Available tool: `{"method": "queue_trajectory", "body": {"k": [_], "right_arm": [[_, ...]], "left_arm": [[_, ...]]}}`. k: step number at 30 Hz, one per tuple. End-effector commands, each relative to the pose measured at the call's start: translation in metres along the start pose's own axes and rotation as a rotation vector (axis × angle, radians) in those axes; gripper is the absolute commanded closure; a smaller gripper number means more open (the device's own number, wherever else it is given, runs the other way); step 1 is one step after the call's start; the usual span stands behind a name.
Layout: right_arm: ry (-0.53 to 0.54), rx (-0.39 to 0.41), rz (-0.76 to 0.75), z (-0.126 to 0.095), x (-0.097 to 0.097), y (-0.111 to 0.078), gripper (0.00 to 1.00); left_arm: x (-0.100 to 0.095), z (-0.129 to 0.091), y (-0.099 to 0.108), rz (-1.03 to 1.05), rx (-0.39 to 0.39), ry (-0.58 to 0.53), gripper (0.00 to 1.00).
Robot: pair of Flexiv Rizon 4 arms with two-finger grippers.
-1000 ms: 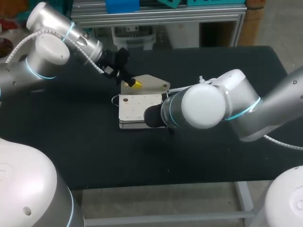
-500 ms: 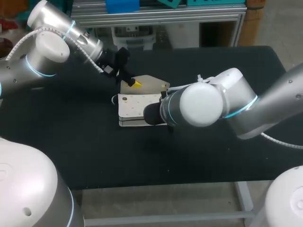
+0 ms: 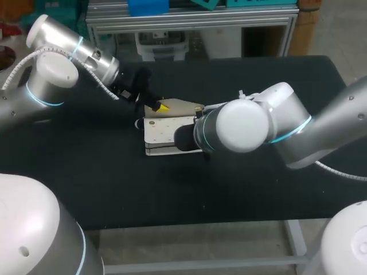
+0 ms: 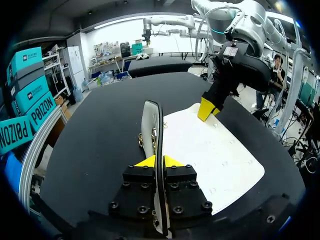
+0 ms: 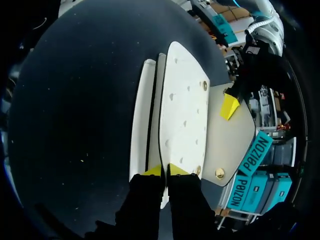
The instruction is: Pick up the bag, open it, inspect its contents, close it, and place it on the opposite side
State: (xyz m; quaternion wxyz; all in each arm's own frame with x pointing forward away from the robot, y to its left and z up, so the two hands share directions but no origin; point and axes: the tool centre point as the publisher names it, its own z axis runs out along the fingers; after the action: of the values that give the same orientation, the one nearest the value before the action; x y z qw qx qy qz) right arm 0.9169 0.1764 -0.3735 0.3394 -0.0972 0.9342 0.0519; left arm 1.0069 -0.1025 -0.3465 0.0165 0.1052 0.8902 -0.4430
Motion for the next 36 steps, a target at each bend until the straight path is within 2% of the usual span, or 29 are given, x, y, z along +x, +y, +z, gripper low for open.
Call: {"method": "queue_trajectory", "body": {"k": [1, 13, 20, 21, 22, 23, 25, 26, 31, 34, 36], "right_arm": [[0.0, 0.006, 0.003, 0.005, 0.0, 0.003, 1.0], [0.0, 0.006, 0.003, 0.005, 0.0, 0.003, 1.0], [0.0, 0.006, 0.003, 0.005, 0.0, 0.003, 1.0], [0.0, 0.006, 0.003, 0.005, 0.0, 0.003, 1.0], [0.0, 0.006, 0.003, 0.005, 0.0, 0.003, 1.0], [0.0, 0.006, 0.003, 0.005, 0.0, 0.003, 1.0], [0.0, 0.006, 0.003, 0.005, 0.0, 0.003, 1.0], [0.0, 0.006, 0.003, 0.005, 0.0, 0.003, 1.0], [0.0, 0.006, 0.003, 0.005, 0.0, 0.003, 1.0], [0.0, 0.006, 0.003, 0.005, 0.0, 0.003, 1.0], [0.0, 0.006, 0.003, 0.005, 0.0, 0.003, 1.0]], "left_arm": [[0.018, 0.007, 0.003, 0.059, -0.01, -0.079, 1.0], [0.041, 0.019, 0.006, 0.228, -0.034, -0.133, 1.0], [0.05, 0.016, 0.003, 0.242, -0.043, -0.155, 1.0], [0.051, 0.015, 0.002, 0.235, -0.039, -0.158, 0.88], [0.051, 0.013, 0.001, 0.23, -0.04, -0.163, 0.59], [0.05, 0.011, 0.0, 0.222, -0.039, -0.169, 0.5], [0.047, 0.005, -0.002, 0.209, -0.034, -0.176, 0.25], [0.046, 0.003, -0.004, 0.2, -0.038, -0.184, 0.18], [0.041, -0.009, -0.011, 0.192, -0.043, -0.199, 0.24], [0.037, -0.011, -0.013, 0.189, -0.067, -0.214, 0.5], [0.033, -0.011, -0.014, 0.183, -0.08, -0.219, 0.57]]}}
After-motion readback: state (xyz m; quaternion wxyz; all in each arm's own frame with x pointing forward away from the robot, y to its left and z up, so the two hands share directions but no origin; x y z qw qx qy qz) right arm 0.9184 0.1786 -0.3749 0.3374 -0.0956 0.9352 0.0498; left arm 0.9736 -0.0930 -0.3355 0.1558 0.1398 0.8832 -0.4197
